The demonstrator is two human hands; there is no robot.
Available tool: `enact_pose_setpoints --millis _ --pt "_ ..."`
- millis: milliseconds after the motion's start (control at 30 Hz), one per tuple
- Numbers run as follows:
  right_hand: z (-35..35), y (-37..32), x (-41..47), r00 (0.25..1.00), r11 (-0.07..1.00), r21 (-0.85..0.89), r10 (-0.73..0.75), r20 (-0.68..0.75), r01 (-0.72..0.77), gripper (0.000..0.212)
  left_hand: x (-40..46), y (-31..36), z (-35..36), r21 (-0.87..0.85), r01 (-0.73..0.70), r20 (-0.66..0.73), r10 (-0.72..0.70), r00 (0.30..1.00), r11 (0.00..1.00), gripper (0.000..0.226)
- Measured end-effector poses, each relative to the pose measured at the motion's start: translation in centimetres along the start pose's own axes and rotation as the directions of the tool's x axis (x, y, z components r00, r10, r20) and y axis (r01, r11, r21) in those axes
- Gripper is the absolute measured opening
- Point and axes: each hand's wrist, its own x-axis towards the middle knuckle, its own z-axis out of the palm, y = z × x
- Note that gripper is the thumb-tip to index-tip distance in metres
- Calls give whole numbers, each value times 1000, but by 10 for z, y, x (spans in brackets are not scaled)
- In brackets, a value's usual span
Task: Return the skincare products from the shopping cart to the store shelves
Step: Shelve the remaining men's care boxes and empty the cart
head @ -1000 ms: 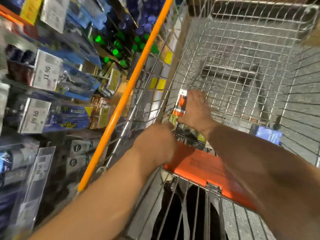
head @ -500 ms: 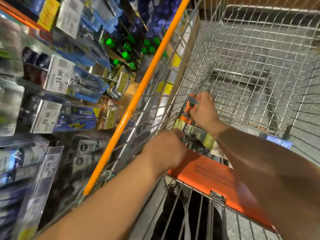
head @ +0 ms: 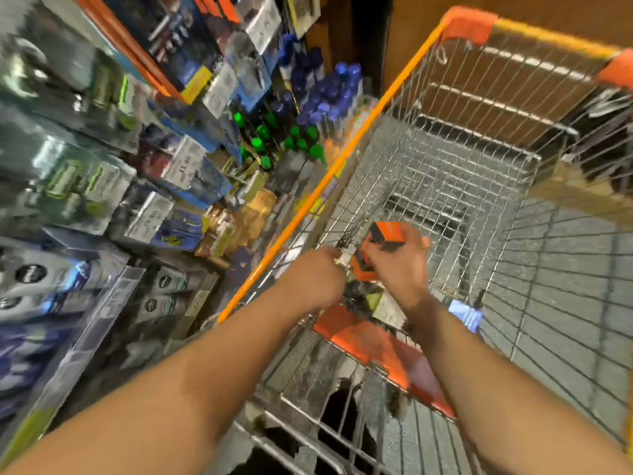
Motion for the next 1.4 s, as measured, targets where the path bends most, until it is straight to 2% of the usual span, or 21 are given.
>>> enact_pose_setpoints --millis 67,167,300,367,400,467,567,600,733,833,900,1033,1200,1267,1400 --pt "-23 -33 -14 1000 997 77 -6 -20 8 38 -19 5 -11 -124 -40 -44 35 998 991 42" --pt "-53 -85 -41 997 984 163 -71 -38 76 36 -50 6 -29 -353 -129 -32 126 992 927 48" --pt "-79 -152 -82 987 947 304 -139 82 108 35 -88 0 -61 -499 -298 -109 282 953 814 49" --pt "-85 -186 -106 970 940 297 -212 118 169 47 -110 -8 -76 -564 -331 -149 301 942 756 45" --pt "-85 -204 -118 959 938 279 -249 136 204 53 -120 -13 -85 -589 -345 -169 306 937 731 52" --pt "-83 -235 -139 930 919 316 -308 199 237 53 -140 -25 -102 -615 -366 -199 311 929 699 60" --pt "-71 -283 -171 869 880 384 -403 288 281 48 -178 -51 -130 -605 -436 -285 331 900 666 31" --pt "-65 -298 -181 841 864 402 -440 315 302 50 -193 -62 -140 -620 -449 -308 326 894 644 23" --pt "-40 -350 -214 726 822 392 -557 402 413 54 -244 -105 -170 -724 -449 -352 279 894 524 21" --pt "-21 -383 -236 631 787 397 -616 472 472 57 -277 -137 -188 -705 -523 -452 264 852 479 26" --pt "-6 -407 -257 564 759 409 -651 509 506 58 -300 -159 -197 -691 -565 -538 200 819 451 30" --pt "27 -451 -303 410 689 454 -712 571 565 51 -346 -201 -211 -661 -617 -659 62 749 427 36" --pt "66 -499 -365 217 605 507 -747 628 614 52 -410 -249 -225 -582 -697 -790 -87 607 419 35" --pt "76 -515 -386 137 564 522 -752 645 640 48 -433 -263 -228 -580 -713 -805 -143 576 394 37" --pt "91 -549 -433 -36 444 537 -746 665 718 38 -479 -292 -228 -524 -719 -850 -229 474 456 41"
